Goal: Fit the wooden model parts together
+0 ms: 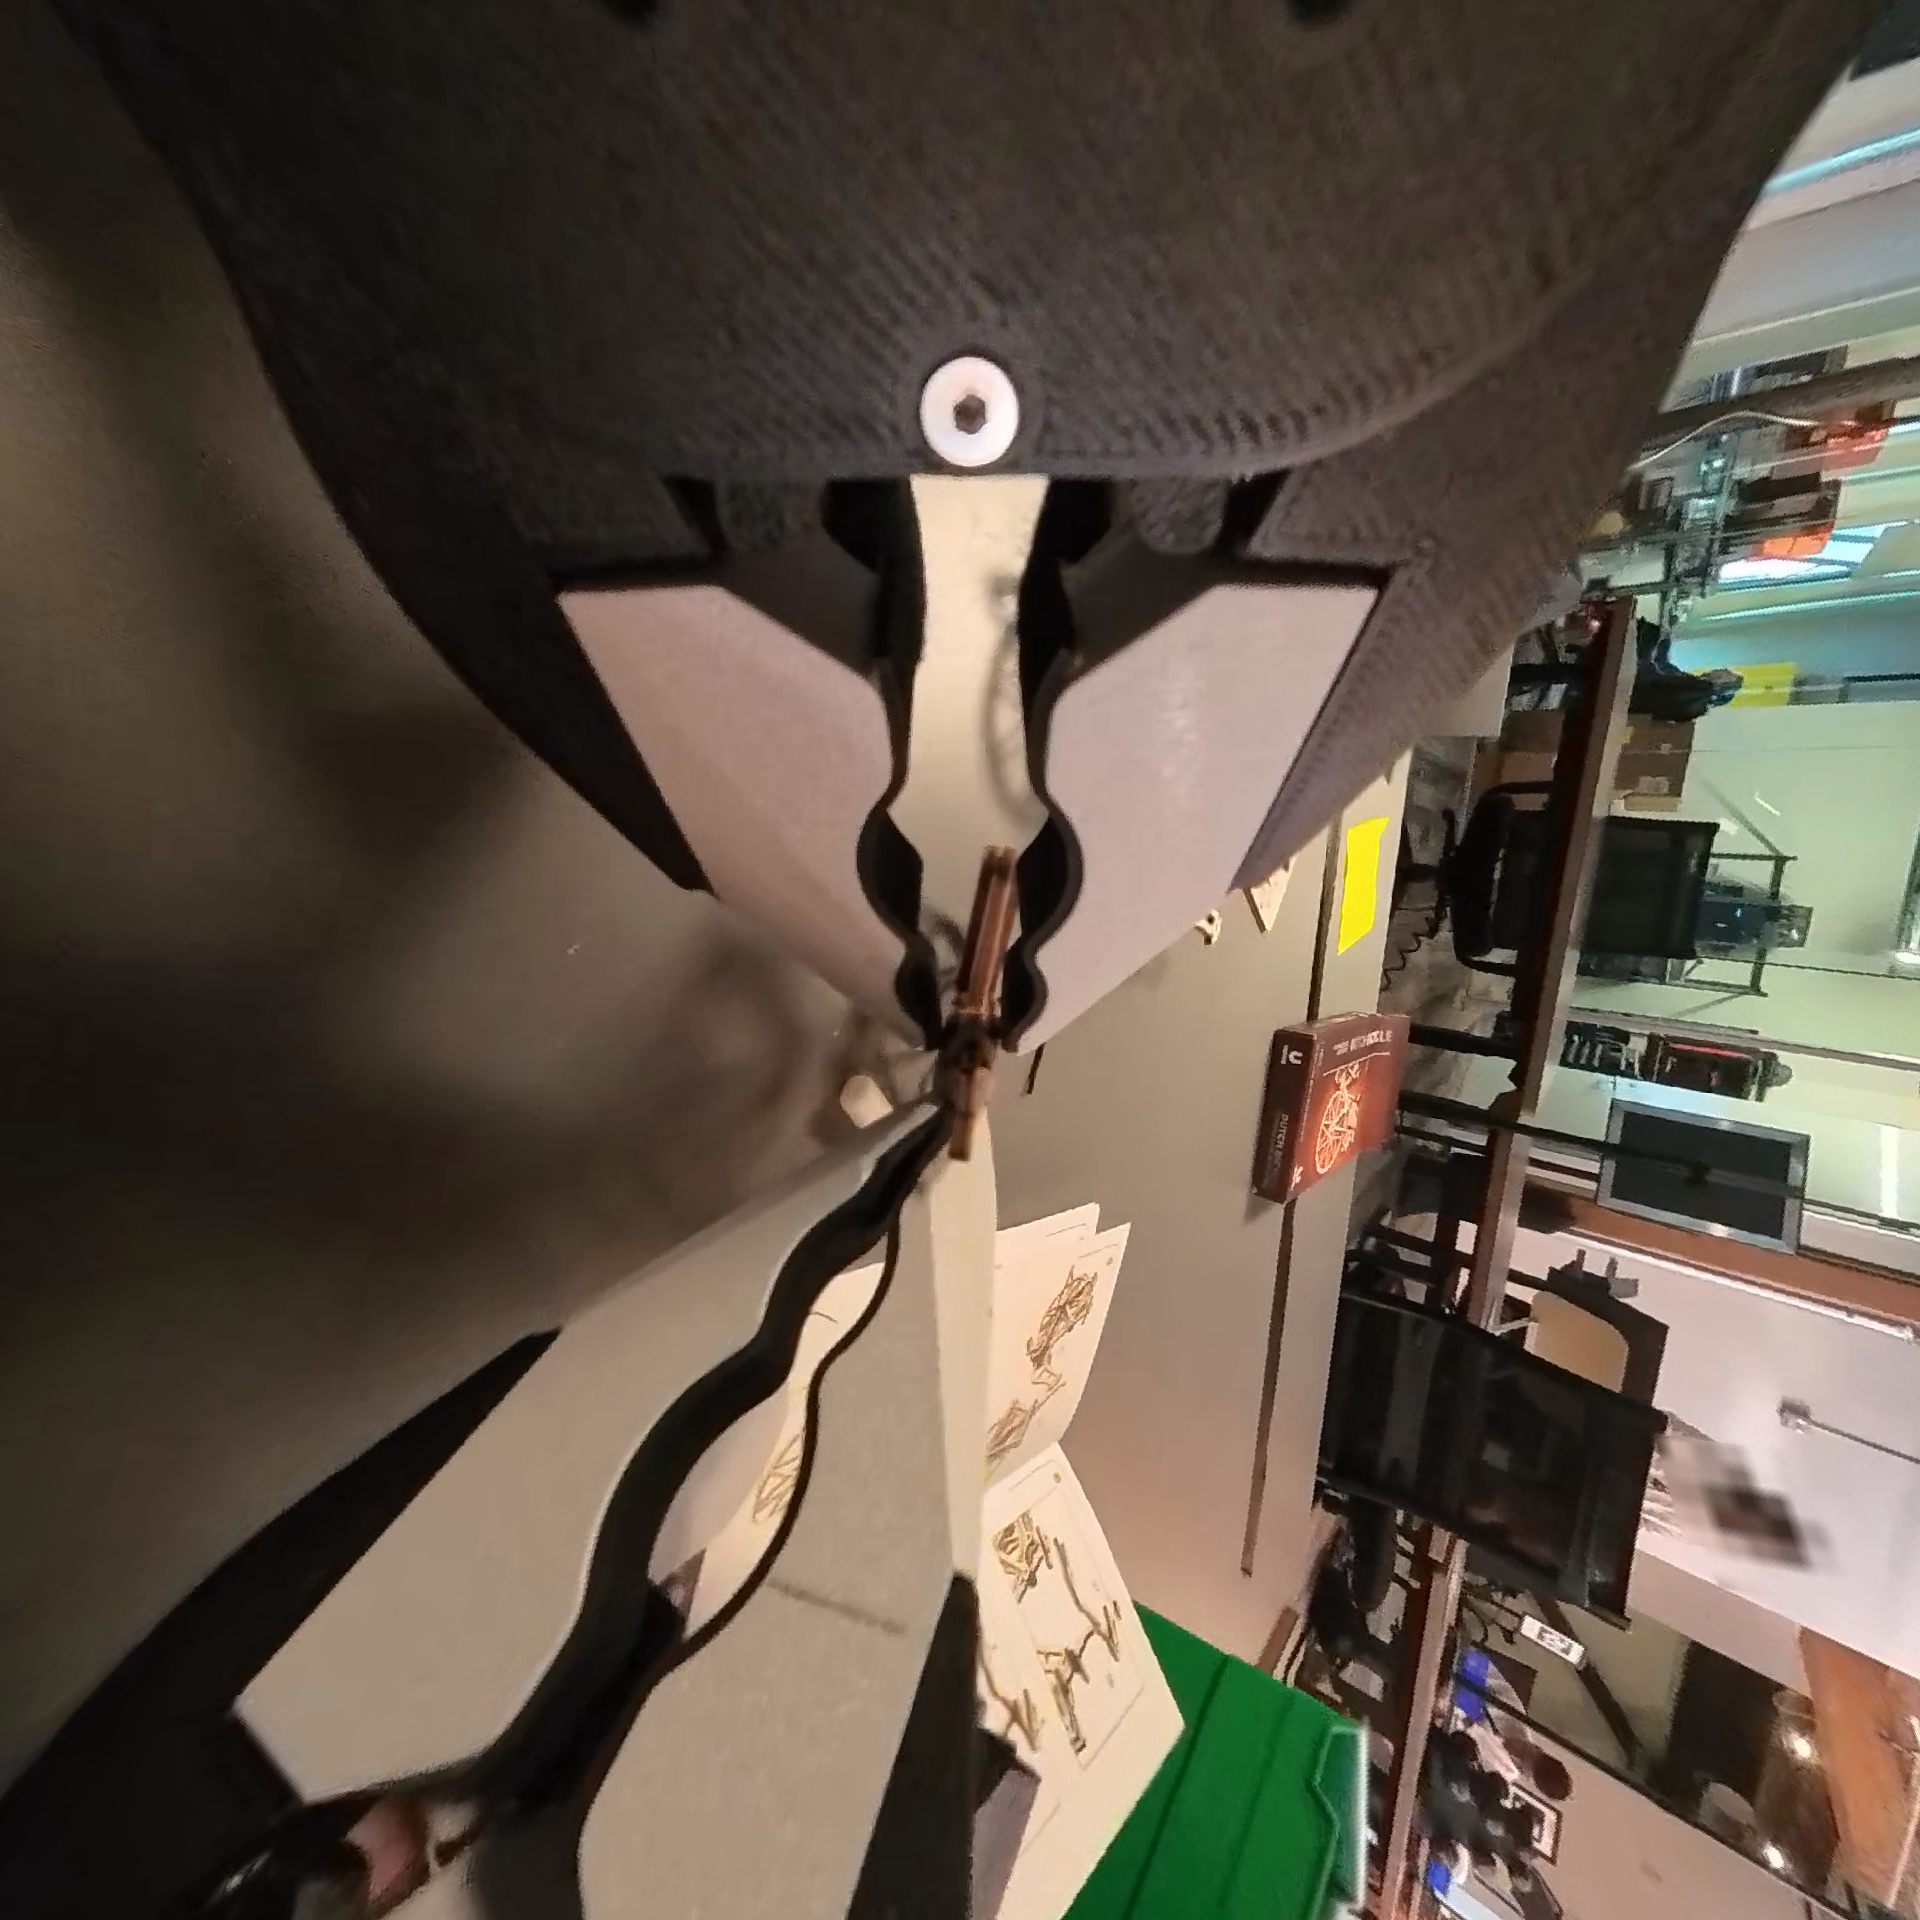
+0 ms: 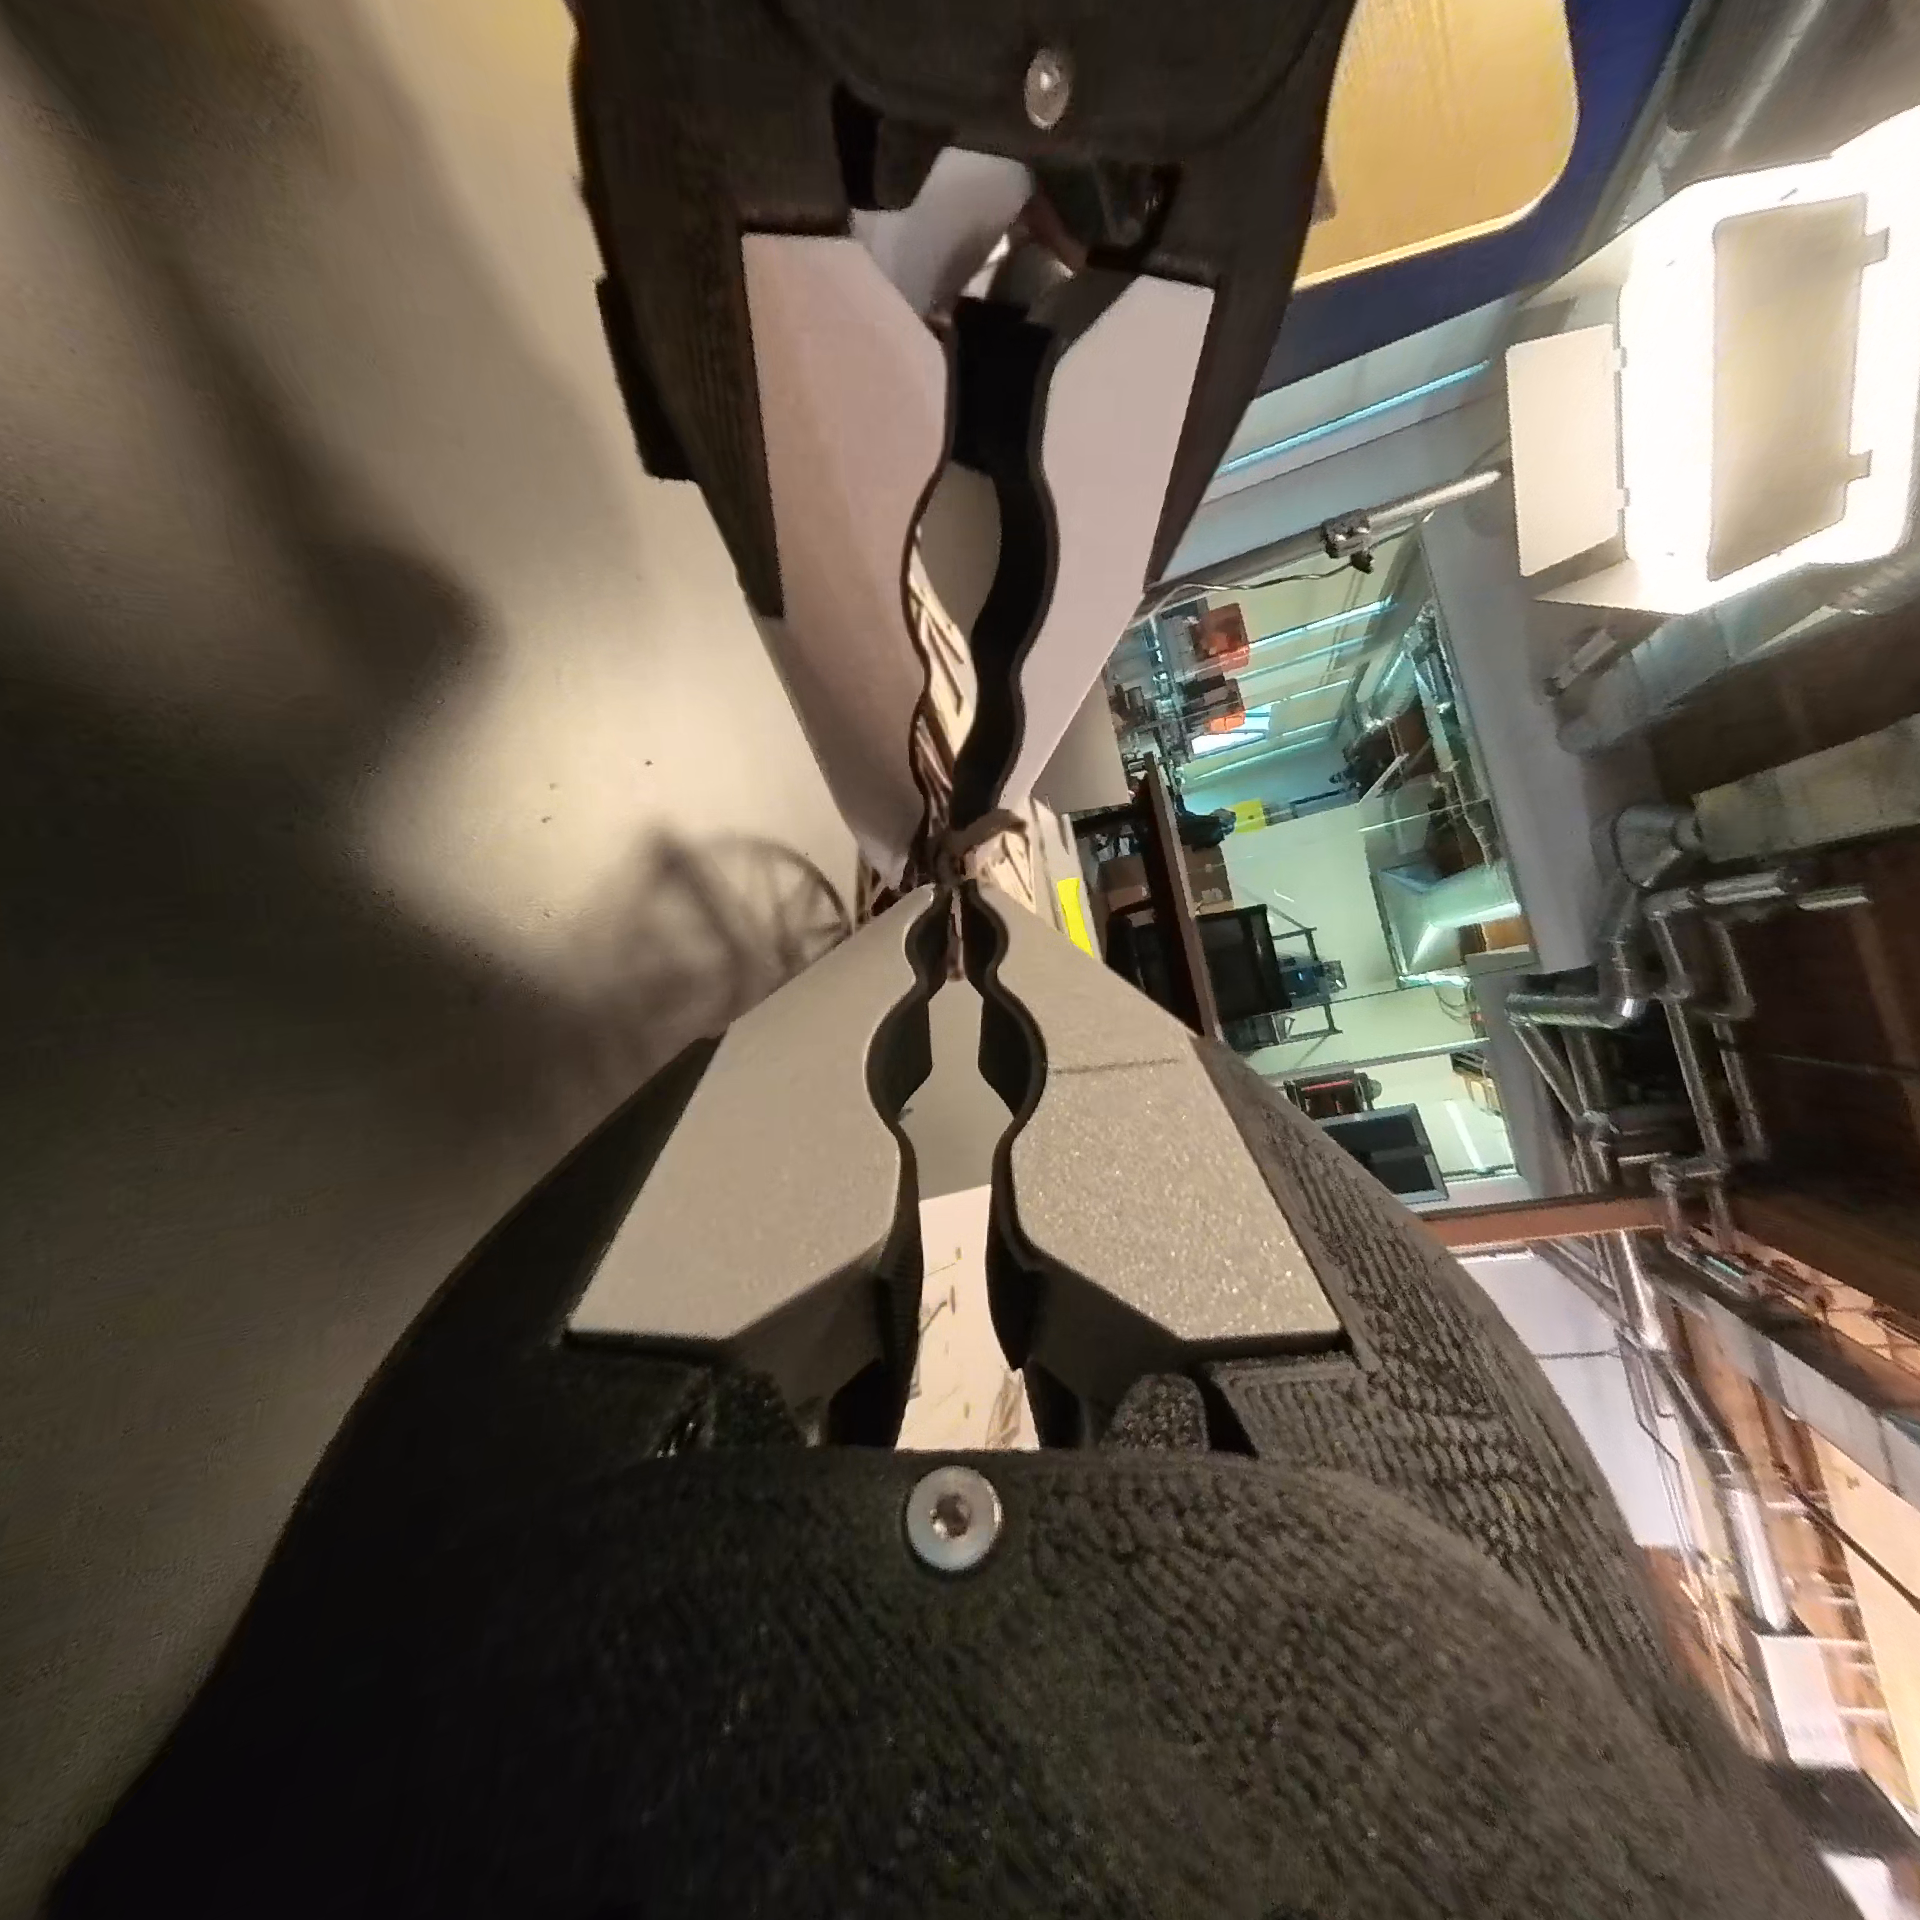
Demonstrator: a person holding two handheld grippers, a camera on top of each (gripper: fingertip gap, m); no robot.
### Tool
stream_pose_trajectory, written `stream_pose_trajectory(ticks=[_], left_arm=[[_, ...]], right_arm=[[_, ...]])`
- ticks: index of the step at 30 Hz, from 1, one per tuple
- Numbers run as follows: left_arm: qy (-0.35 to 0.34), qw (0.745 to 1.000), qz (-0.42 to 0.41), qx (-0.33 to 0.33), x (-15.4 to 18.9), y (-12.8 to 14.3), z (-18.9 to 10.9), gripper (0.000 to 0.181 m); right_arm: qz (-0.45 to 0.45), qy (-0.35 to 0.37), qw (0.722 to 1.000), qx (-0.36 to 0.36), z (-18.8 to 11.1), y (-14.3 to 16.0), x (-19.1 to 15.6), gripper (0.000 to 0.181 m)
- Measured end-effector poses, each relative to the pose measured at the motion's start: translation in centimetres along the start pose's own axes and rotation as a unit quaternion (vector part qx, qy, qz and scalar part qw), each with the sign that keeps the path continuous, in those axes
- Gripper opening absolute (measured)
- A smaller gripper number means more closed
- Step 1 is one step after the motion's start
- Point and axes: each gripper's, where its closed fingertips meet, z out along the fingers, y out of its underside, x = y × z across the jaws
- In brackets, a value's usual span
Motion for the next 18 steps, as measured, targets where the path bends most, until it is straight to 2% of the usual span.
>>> stream_pose_trajectory(ticks=[4, 10, 18], left_arm=[[0.01, 1.0, 0.001, 0.009, 0.6, 0.3, 0.0, 0.015], [0.014, 1.0, 0.012, 0.02, 1.4, 1.2, -0.6, 0.035], [0.021, 0.999, 0.017, 0.025, 1.4, 3.2, -2.1, 0.029]], right_arm=[[-0.006, -0.014, 1.0, -0.001, 0.1, 0.0, -0.6, 0.0], [-0.011, -0.031, 0.999, -0.002, 0.3, 0.0, -1.4, 0.0], [0.0, -0.041, 0.999, -0.004, 0.4, 0.2, -1.6, 0.0]])
